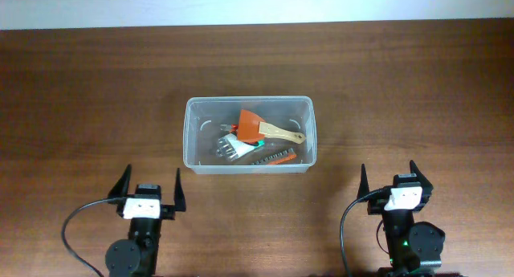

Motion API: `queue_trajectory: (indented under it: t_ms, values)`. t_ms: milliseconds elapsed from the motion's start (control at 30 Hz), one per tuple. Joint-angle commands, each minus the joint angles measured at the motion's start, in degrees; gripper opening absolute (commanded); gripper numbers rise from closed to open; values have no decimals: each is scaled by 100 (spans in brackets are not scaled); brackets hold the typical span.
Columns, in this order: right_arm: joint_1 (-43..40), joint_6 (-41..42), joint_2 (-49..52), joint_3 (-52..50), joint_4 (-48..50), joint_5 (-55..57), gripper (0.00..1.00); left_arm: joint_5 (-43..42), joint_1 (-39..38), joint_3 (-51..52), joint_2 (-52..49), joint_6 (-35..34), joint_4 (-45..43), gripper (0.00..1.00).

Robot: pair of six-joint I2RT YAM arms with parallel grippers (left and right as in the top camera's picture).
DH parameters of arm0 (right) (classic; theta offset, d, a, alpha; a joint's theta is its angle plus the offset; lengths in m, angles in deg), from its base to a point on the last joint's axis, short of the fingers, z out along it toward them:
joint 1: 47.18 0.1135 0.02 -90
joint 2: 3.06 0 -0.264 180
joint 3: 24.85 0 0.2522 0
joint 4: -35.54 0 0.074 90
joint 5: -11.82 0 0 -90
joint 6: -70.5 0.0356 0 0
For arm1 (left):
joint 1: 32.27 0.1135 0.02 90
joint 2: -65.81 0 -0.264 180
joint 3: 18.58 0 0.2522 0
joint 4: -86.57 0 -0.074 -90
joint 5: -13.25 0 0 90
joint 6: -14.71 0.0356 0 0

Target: Pack container

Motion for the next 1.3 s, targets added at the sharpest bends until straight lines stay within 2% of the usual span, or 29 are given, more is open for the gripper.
queue_trajectory:
  t_ms: [0,100,467,667,1267]
  values:
    - [-37,48,-55,-35,-31,85,99,787,-24,15,57,-424,149,99]
    - [-37,48,-55,-35,-31,85,99,769,-26,15,55,-612,479,99]
    - [-37,48,-55,-35,-31,85,99,715,-26,15,55,-627,446,99]
    - [-37,48,-55,-35,-31,85,99,-72,-26,15,55,-623,546,99]
    - [-37,48,-55,-35,-31,85,99,-66,-26,15,55,-623,546,99]
